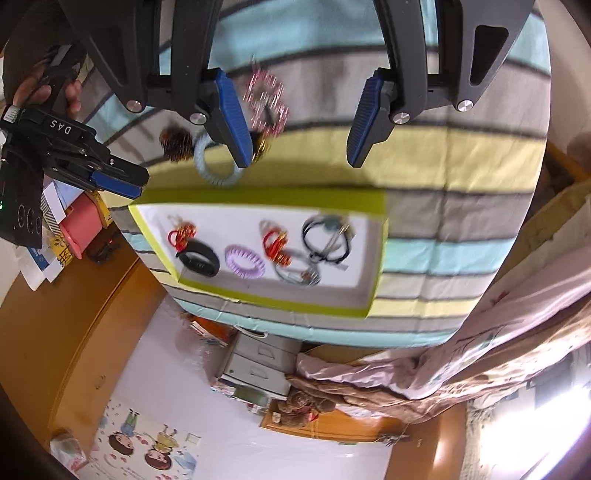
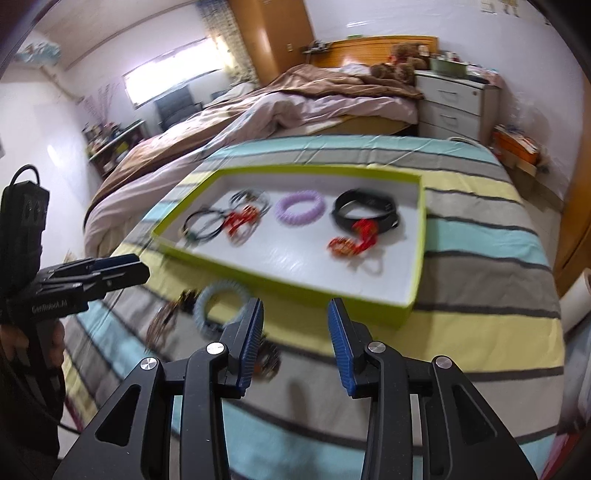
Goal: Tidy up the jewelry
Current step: 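Move both tools back over the remaining jewelry on the bedspread, then grasp the dark beaded bracelet with the right tool while the left grasps the pink rhinestone clip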
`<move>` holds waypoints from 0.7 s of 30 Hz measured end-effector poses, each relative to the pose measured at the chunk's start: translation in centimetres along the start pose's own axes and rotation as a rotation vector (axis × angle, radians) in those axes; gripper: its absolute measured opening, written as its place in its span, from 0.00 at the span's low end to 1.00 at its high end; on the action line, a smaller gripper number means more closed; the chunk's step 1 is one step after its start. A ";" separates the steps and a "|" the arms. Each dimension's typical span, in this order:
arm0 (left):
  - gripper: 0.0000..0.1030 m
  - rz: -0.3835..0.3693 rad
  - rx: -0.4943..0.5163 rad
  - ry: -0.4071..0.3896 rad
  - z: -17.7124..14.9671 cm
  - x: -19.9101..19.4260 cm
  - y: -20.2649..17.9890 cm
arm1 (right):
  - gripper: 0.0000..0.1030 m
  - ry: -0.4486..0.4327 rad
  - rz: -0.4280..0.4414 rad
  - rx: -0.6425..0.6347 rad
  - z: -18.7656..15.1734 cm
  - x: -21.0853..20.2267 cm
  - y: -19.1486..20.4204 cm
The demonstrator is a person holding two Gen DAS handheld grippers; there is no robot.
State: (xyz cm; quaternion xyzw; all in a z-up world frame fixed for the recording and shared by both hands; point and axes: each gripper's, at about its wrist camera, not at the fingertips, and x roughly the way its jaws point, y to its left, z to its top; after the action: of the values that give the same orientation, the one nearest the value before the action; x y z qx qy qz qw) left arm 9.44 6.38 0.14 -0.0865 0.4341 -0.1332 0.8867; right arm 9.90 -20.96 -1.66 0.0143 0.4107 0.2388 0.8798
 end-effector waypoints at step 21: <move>0.61 0.009 -0.060 0.007 -4.2 -1.9 2.0 | 0.56 0.121 0.009 -0.193 -1.7 3.6 3.5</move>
State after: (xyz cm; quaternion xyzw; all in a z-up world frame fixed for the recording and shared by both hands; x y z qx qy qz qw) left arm 5.28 8.68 -1.58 -0.1107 0.4416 -0.1164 0.8827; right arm 9.22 -16.59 -4.60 -0.0831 0.4380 0.2819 0.8496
